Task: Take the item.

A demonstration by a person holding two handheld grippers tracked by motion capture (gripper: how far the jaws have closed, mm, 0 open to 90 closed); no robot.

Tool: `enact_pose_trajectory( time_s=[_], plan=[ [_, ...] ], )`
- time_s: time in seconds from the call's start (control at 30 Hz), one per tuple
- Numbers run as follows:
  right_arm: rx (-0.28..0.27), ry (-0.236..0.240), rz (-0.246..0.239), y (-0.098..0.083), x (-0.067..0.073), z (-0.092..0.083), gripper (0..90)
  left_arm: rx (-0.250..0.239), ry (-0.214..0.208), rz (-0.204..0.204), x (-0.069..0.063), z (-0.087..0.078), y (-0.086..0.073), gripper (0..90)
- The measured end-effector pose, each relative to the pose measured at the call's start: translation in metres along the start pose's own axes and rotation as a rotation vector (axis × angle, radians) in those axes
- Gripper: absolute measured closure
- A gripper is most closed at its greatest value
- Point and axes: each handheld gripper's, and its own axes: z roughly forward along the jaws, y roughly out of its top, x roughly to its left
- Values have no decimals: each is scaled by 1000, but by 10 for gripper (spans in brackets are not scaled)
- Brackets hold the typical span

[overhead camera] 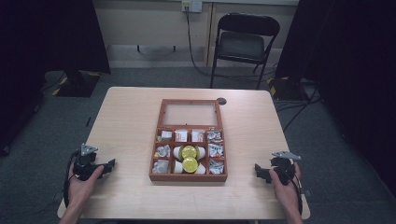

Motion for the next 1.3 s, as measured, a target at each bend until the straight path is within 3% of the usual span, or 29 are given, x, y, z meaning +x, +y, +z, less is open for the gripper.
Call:
enact_pose_trajectory(
  time_s=[0.13,0.33,0.6,0.77,1.0,1.07,1.3],
  plan=[
    [0,0,0,0,0,0,0,-7,-21,-6,-1,-2,1,186],
    [0,0,0,0,0,0,0,-66,-53,-11,-2,-10,3,188],
    [0,0,0,0,0,0,0,-72,-50,9,-3,-13,4,186],
    [0,0,0,0,0,0,0,-111,-59,24,-8,-19,7,190],
    [0,0,0,0,0,0,0,-115,-101,27,-10,-21,8,194],
    [0,0,0,0,0,0,0,-131,-109,40,-13,-24,10,194],
    [0,0,0,0,0,0,0,-167,-154,25,-17,-29,13,194]
  ],
)
